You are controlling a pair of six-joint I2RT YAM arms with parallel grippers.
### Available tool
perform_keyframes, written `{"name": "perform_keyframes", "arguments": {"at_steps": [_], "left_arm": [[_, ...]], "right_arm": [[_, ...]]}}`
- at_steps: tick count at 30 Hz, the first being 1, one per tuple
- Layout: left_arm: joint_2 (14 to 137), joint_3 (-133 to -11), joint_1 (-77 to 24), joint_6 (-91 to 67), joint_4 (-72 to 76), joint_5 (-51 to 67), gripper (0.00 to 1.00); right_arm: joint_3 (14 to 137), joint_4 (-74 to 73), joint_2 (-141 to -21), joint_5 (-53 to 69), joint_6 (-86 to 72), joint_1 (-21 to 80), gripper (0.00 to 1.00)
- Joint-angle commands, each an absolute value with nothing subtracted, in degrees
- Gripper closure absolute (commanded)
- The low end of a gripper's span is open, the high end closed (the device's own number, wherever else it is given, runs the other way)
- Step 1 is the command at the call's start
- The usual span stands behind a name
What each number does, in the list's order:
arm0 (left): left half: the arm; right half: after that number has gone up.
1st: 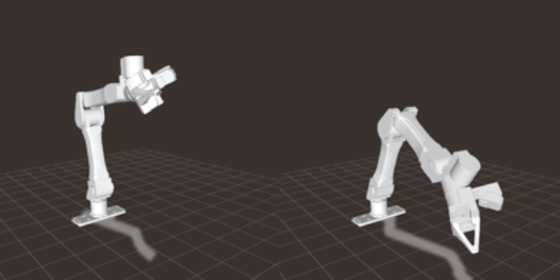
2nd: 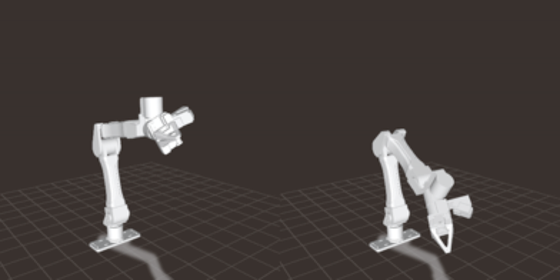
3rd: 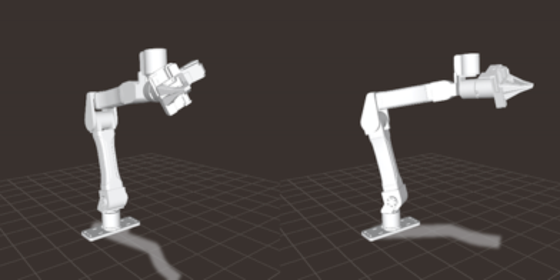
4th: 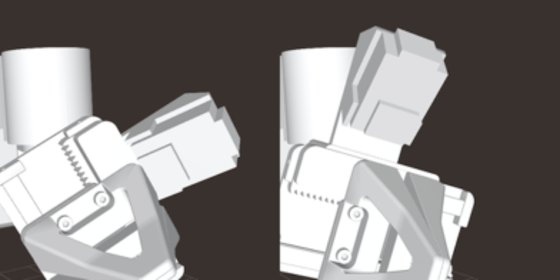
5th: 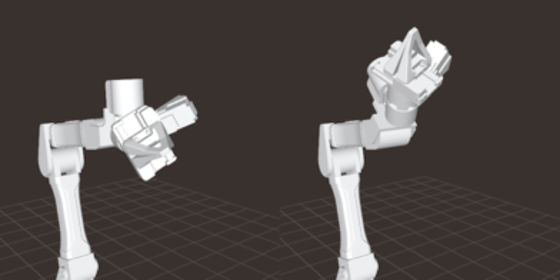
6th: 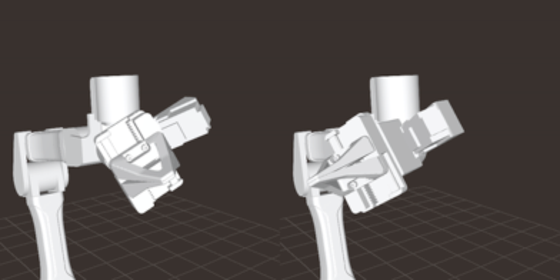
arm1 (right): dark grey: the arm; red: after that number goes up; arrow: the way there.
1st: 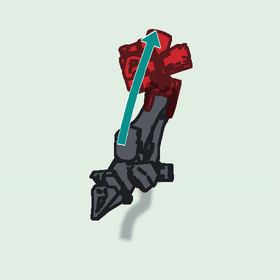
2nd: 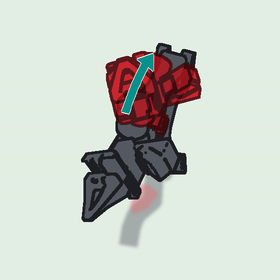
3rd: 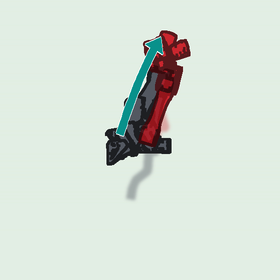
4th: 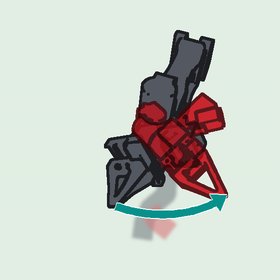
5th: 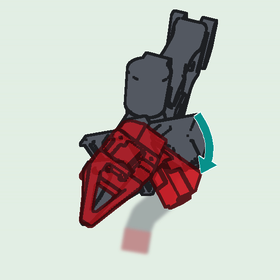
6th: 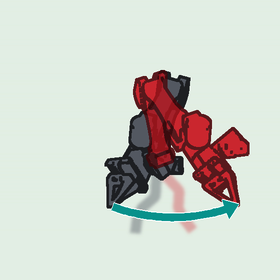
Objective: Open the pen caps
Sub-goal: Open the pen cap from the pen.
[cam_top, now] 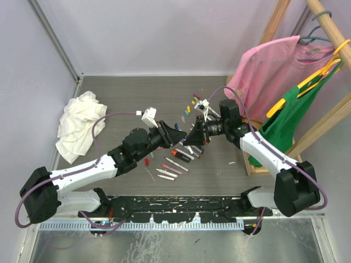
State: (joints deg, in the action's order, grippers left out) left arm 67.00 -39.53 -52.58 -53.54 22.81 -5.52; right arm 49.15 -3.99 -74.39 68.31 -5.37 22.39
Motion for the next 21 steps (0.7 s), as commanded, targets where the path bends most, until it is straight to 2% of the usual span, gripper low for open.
{"name": "perform_keyframes", "arguments": {"at_steps": [1,4,8,14,18,20,21], "left_arm": [[67.8,-41.9,-52.5,-53.7,23.4,-4.5,0.82],[68.1,-41.5,-52.5,-53.6,23.9,-4.8,0.99],[67.1,-39.4,-52.4,-53.2,26.6,-6.6,1.0],[63.9,-37.4,-51.9,-51.5,28.6,-9.5,1.0],[62.3,-36.6,-51.9,-50.3,28.8,-11.2,1.0],[61.6,-36.2,-51.8,-50.2,28.9,-11.9,1.0],[61.4,-36.0,-51.8,-50.0,29.1,-12.1,1.0]], "right_arm": [[51.8,-3.0,-74.1,69.0,-4.3,22.8,0.99],[51.9,-3.6,-74.3,68.5,-4.0,23.0,0.93],[52.1,-4.8,-74.6,67.4,-3.2,23.3,0.77],[52.7,-7.2,-75.5,65.5,-1.5,24.6,0.65],[54.0,-10.1,-76.5,63.5,0.5,26.1,0.67],[54.3,-10.6,-76.8,62.7,0.7,26.3,0.76],[54.6,-10.8,-77.0,62.2,0.6,26.4,0.86]]}}
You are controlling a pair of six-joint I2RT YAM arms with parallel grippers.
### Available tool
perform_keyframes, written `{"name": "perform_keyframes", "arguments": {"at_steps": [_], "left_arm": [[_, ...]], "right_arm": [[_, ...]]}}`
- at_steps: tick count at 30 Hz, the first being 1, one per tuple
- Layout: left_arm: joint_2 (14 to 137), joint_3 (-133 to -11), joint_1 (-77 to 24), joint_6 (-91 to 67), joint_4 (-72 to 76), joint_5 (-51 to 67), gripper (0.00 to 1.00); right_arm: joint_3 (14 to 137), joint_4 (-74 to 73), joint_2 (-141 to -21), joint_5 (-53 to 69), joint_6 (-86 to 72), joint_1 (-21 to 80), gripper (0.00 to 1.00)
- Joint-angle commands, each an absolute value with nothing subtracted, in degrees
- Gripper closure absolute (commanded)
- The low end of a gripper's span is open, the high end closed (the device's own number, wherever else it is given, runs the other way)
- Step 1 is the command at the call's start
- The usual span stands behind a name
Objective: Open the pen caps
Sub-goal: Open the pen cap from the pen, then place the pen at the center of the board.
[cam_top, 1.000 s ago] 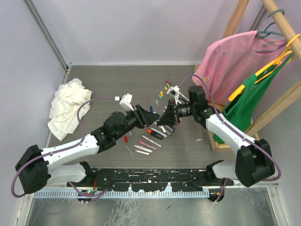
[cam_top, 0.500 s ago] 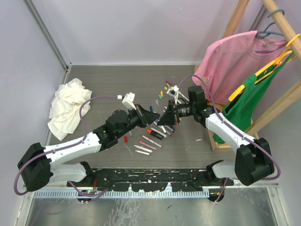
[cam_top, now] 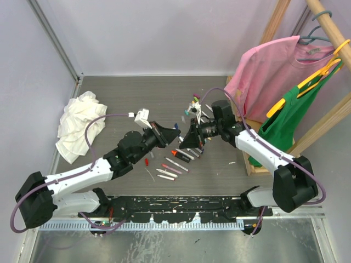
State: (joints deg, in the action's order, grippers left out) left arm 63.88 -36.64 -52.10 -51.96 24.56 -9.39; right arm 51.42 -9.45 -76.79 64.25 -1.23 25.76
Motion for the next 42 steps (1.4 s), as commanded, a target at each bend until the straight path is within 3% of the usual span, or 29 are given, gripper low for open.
{"name": "perform_keyframes", "arguments": {"at_steps": [1,3,6,12,17,22,28,35,42], "left_arm": [[61.1,-35.9,-51.8,-49.8,29.2,-12.3,1.0],[60.3,-35.6,-51.6,-49.2,29.1,-12.9,1.0],[57.4,-35.6,-48.8,-47.6,27.9,-14.7,1.0],[51.6,-39.5,-28.6,-48.4,20.3,-12.6,1.0],[48.4,-41.6,-20.0,-50.2,14.9,-9.5,1.0],[43.2,-37.3,-18.6,-52.9,8.2,-8.5,1.0],[36.2,-29.9,-18.6,-55.8,-10.3,-7.0,1.0],[30.9,-31.3,-18.5,-61.5,-39.0,-18.1,1.0],[23.9,-29.2,-18.5,-63.4,-41.8,-19.2,1.0]], "right_arm": [[54.9,-11.3,-77.1,61.6,0.6,26.5,0.92],[55.6,-12.3,-77.5,60.4,0.5,26.8,0.99],[55.7,-12.6,-77.9,60.2,0.2,27.8,0.99],[56.0,-13.1,-80.5,58.6,0.4,31.9,0.99],[56.3,-13.8,-81.7,56.8,0.8,33.7,0.99],[56.4,-15.7,-82.5,51.1,3.4,38.9,0.99],[59.2,-21.4,-88.4,36.0,10.1,53.6,0.99],[61.7,-22.6,-94.4,21.1,11.3,65.2,0.97],[64.2,-23.5,-99.9,9.3,11.5,70.0,0.92]]}}
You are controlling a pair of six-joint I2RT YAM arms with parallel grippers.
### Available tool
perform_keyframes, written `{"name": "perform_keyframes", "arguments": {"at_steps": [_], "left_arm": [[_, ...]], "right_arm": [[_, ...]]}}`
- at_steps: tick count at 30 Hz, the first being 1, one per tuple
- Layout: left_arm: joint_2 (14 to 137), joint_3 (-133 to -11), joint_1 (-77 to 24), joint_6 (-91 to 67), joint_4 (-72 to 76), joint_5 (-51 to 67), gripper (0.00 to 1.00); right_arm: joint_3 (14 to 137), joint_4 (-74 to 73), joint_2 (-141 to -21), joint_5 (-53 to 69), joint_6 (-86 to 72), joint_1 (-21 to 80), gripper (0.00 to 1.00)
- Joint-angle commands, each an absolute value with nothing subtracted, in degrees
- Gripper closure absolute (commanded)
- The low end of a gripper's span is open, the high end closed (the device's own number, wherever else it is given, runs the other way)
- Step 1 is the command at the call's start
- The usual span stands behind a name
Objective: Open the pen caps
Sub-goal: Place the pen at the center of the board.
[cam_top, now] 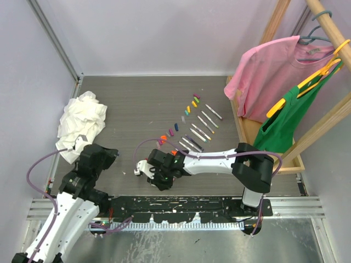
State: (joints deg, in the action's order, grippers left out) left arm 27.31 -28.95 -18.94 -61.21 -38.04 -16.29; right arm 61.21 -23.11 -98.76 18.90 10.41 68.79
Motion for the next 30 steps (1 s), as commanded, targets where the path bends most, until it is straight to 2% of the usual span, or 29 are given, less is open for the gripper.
{"name": "perform_keyframes", "arguments": {"at_steps": [1,16,30], "left_arm": [[23.3,-28.9,-18.6,-63.4,-42.1,-19.1,1.0],[20.6,-26.9,-18.5,-64.5,-43.0,-18.5,1.0],[19.8,-26.5,-18.5,-64.7,-42.7,-17.5,1.0]], "right_arm": [[64.2,-23.3,-100.0,8.3,11.7,70.0,0.91],[65.6,-24.6,-104.2,6.4,12.4,70.1,0.74],[66.7,-25.8,-104.2,7.0,12.7,70.1,0.69]]}}
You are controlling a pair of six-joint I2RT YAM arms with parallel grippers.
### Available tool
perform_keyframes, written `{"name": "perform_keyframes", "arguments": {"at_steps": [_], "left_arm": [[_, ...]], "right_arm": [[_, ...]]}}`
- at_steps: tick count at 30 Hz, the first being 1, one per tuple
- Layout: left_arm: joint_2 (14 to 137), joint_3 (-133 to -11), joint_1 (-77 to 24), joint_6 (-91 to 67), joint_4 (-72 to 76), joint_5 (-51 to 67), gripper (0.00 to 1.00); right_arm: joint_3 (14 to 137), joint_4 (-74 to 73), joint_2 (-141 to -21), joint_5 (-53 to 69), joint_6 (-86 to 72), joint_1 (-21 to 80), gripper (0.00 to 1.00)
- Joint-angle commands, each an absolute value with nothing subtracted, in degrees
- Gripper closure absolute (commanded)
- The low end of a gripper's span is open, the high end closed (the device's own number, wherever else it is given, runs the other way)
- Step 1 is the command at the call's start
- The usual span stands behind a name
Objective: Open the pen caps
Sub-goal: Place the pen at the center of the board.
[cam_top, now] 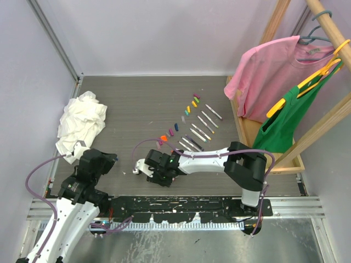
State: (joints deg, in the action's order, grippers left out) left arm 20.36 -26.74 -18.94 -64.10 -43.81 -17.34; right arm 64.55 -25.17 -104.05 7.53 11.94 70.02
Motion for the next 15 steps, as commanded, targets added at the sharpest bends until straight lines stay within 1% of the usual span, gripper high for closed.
{"name": "perform_keyframes", "arguments": {"at_steps": [1,4,11,15], "left_arm": [[19.9,-26.3,-18.5,-64.7,-42.5,-17.2,1.0],[20.2,-25.4,-18.6,-65.0,-41.1,-16.0,1.0],[22.5,-23.2,-18.6,-66.3,-37.5,-12.9,1.0],[24.3,-22.1,-18.6,-66.8,-35.0,-9.9,1.0]], "right_arm": [[66.8,-25.9,-103.7,7.1,12.7,70.1,0.67],[67.1,-25.8,-102.0,7.3,12.6,70.1,0.65],[66.3,-24.2,-95.8,9.0,12.7,69.9,0.63],[65.4,-23.5,-91.7,12.4,13.4,68.8,0.62]]}}
